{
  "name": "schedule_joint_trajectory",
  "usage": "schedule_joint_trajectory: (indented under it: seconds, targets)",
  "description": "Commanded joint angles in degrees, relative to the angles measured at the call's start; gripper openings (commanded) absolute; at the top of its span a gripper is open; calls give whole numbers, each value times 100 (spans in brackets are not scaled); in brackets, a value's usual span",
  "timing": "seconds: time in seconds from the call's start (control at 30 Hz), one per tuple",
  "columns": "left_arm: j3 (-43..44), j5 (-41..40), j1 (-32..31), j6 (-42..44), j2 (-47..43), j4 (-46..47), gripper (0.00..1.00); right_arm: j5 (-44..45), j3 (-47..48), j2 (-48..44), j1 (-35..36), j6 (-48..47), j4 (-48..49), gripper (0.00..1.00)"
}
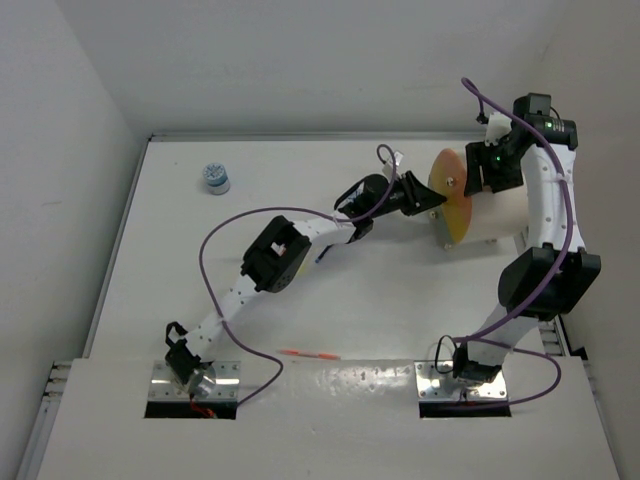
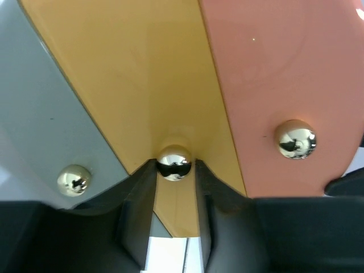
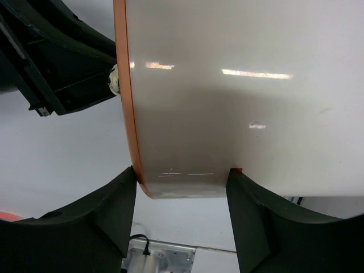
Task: Sort the stationery into containers
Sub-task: Open the drawer in the storage box.
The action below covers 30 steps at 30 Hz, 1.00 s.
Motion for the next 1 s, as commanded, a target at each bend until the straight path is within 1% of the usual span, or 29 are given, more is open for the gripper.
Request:
schedule_joint_trajectory:
  seconds: [0.0,0.1,0.17,0.2,0.23,0.3,0.43,0.7,0.9,0.97]
  targets:
    - [260,-15,-83,9,35,352,34,-214,-196,194,-20,148,-1038,60]
    - [199,21,-74,1,0,370,27,-205,-179,203,-20,148,-1038,59]
    - [-38,21,-56,36,-131,422,23,-214,-187,203,-20,148,-1046,59]
    - [-178,-14,-39,27,-193,457,19,-214,-179,212,-20,157,-1038,59]
    - [-493,-84,-21,18,-359,606,17,-205,-179,229,-20,148,-1038,59]
    - [-837,-94,14,-26,-570,721,12,-188,-178,247,-46,157,-1038,59]
    - [-1320,-59,119,-35,-878,888,10,-179,-161,264,-64,175,-1038,59]
    - [-2147,126,304,27,-1388,1020,9,-100,-266,238,-99,210,-1011,56]
    - [-2666,170,444,273,-1783,985,9,-117,-275,264,-108,210,-1011,55]
    - [-2719,196,462,291,-1837,976,9,-126,-275,264,-108,201,-1020,55]
